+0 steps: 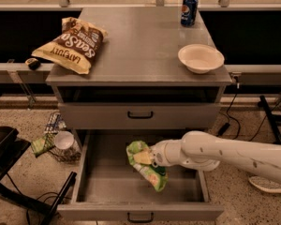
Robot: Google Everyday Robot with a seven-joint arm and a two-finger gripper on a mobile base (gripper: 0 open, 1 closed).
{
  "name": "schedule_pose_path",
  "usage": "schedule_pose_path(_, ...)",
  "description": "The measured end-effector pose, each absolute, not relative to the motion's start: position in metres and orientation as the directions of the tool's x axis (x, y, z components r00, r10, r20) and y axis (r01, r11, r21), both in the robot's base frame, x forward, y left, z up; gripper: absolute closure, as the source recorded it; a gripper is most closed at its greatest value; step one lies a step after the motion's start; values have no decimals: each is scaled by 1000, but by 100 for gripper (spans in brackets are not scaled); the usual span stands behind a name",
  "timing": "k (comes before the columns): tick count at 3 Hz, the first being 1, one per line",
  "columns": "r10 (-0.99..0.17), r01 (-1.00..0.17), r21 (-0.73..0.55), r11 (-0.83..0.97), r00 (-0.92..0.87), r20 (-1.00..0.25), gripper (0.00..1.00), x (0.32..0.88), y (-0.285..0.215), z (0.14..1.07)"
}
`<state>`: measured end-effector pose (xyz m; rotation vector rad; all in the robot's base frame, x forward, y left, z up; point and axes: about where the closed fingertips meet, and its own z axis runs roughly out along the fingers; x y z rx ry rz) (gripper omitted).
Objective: Place green rice chip bag into middle drawer
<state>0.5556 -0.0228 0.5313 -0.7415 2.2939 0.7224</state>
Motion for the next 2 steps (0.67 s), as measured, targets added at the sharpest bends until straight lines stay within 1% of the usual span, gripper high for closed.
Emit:
schedule_pose_path(1, -324, -660, 304, 687, -653, -685, 81, 555, -18, 530)
schedule_pose_path(2, -324, -660, 304, 687, -653, -685, 58, 555, -17, 530)
